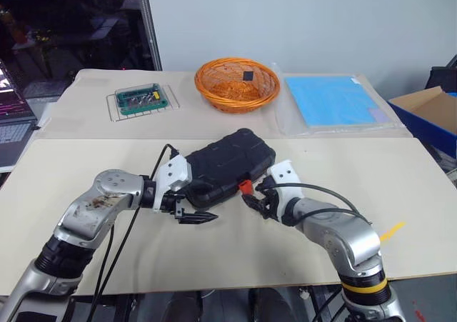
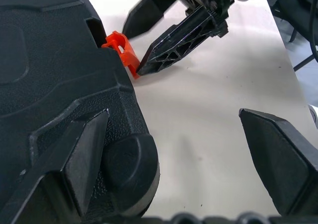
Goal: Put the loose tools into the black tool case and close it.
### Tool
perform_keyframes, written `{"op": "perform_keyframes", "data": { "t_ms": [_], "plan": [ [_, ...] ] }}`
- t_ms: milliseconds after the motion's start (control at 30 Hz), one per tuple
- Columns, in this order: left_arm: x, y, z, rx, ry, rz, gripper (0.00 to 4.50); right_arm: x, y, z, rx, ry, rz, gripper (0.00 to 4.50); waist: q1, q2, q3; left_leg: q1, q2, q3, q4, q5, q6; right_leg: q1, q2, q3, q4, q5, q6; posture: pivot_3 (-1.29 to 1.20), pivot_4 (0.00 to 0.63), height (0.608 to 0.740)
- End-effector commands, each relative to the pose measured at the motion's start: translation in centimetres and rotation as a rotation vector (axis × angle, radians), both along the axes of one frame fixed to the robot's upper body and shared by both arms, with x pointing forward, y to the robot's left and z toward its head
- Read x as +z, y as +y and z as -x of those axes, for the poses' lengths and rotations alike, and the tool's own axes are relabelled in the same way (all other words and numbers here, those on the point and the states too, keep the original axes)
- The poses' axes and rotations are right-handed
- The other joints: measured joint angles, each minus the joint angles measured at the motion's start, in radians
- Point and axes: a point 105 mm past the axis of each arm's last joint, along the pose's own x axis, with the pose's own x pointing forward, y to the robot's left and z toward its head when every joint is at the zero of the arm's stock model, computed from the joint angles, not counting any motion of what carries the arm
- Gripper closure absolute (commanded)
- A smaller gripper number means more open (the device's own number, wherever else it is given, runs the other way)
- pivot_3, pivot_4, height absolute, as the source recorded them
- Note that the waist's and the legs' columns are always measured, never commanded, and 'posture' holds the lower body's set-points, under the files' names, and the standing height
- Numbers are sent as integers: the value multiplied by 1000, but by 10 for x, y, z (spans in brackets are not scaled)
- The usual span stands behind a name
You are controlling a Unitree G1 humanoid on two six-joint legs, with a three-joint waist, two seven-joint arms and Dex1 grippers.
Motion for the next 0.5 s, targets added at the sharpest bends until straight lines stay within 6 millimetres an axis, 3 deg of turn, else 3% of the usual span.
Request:
{"op": "perform_keyframes", "data": {
  "t_ms": [33,67,500],
  "plan": [
    [-1,2,1,2,-2,-11,0,16,-1,-4,3,-80,-21,3080,0,0,0,0,0,0,0,0,0,0,0,0,0,0,0,0,150,740],
    [-2,2,1,3,-2,-11,0,16,0,-3,14,-84,-23,3251,0,0,0,0,0,0,0,0,0,0,0,0,0,0,0,0,150,740],
    [-6,3,2,14,-4,-11,0,30,5,5,93,-162,-15,3248,0,0,0,0,0,0,0,0,0,0,0,0,0,0,0,0,150,740]
  ]
}}
